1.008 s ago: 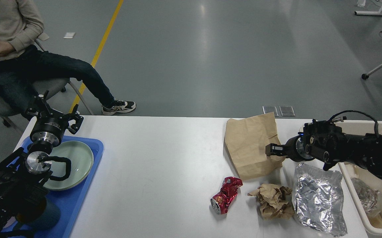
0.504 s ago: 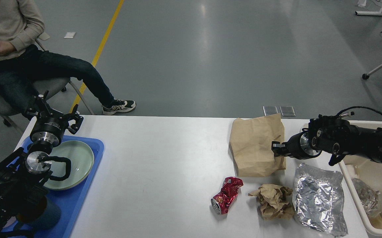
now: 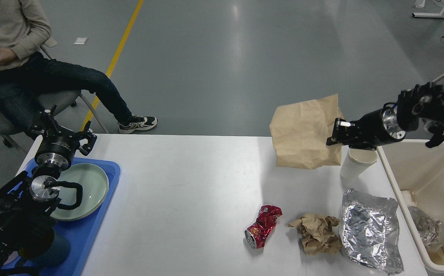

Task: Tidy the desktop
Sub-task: 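Grasp the brown paper bag with the right gripper and lift it, then carry the paper bag over the white bin and drop it in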

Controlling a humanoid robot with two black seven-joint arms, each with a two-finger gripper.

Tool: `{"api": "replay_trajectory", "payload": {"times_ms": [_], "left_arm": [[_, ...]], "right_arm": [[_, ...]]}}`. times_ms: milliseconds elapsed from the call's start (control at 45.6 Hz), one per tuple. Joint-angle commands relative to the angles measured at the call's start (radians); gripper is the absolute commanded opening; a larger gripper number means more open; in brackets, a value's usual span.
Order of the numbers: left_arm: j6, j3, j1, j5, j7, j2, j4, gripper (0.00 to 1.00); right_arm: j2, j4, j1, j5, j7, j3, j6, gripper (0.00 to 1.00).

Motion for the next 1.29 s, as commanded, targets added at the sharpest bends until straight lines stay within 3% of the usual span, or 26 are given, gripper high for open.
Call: {"api": "replay_trajectory", "payload": {"times_ms": [0,197,373,614,1030,1052,1162,1271], "left_arm": [[0.000,0.000,0.000,0.000,0.000,0.000,0.000,0.96],[0.000,0.000,0.000,0.000,0.000,0.000,0.000,0.96],[-0.001,0.000,0.000,0.000,0.000,0.000,0.000,0.96],[0.000,0.000,0.000,0.000,0.000,0.000,0.000,0.96],[0.000,0.000,0.000,0.000,0.000,0.000,0.000,0.96],[0.000,0.000,0.000,0.000,0.000,0.000,0.000,0.96],[-0.001,0.000,0.000,0.000,0.000,0.000,0.000,0.96],[0.000,0.000,0.000,0.000,0.000,0.000,0.000,0.96]], "right_arm": [[-0.083,-0.008,0.079,0.000,0.000,0.048,0.011,0.00],[-0.221,-0.040,0.176,-0.002,0.000,0.126,0.002,0.00],[-0.278,-0.157,0.137,0.001,-0.005,0.119,-0.019,0.00],[-0.292,-0.326,-0.199,0.012,-0.006,0.137,-0.154,0.00],[-0.227,-0.393,-0.626,0.081,-0.005,0.125,-0.429,0.01],[-0.215,-0.411,-0.643,0.081,-0.005,0.123,-0.432,0.13],[-0.155,-0.531,-0.698,0.083,-0.005,0.122,-0.437,1.00],[-0.112,-0.563,-0.704,0.081,-0.005,0.114,-0.434,1.00]]}}
